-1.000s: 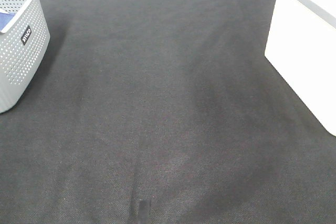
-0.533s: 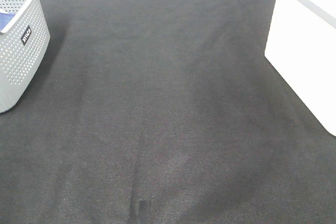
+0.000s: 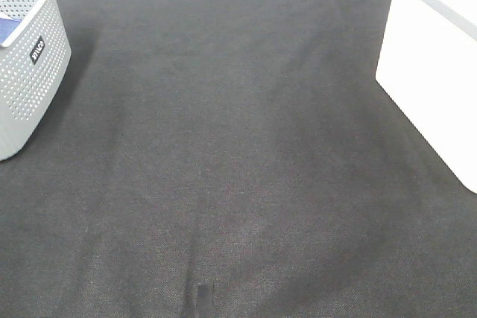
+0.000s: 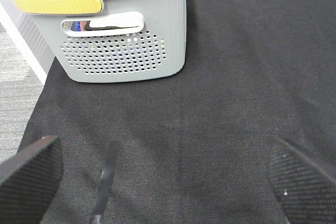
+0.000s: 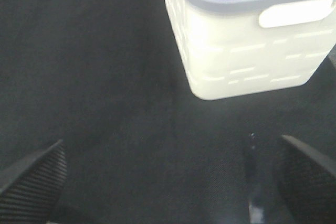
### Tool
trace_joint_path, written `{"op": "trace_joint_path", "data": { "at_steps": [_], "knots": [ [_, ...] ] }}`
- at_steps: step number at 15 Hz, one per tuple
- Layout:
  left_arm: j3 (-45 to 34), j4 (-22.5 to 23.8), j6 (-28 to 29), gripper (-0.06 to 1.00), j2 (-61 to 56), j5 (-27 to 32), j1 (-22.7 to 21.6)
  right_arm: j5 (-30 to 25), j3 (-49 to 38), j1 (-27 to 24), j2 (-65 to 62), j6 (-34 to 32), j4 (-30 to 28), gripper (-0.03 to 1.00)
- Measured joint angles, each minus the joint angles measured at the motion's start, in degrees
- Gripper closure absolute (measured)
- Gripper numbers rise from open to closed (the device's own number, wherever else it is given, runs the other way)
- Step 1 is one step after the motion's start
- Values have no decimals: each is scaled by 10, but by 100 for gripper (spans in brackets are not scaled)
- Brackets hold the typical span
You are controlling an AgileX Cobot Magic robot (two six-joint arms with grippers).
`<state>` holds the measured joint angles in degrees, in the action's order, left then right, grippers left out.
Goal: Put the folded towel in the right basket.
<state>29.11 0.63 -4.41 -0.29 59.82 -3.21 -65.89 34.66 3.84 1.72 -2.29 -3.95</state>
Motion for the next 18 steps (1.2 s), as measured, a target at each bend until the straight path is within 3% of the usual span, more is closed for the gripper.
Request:
{"op": "trace_joint_path", "data": {
  "at_steps": [7,18],
  "knots": [
    [0,0,0,-5,0,0,0,45,-58,0,-20,23,40,-1],
    [0,0,0,-5,0,0,0,46,-59,0,-20,42,70,-1]
  ]
}}
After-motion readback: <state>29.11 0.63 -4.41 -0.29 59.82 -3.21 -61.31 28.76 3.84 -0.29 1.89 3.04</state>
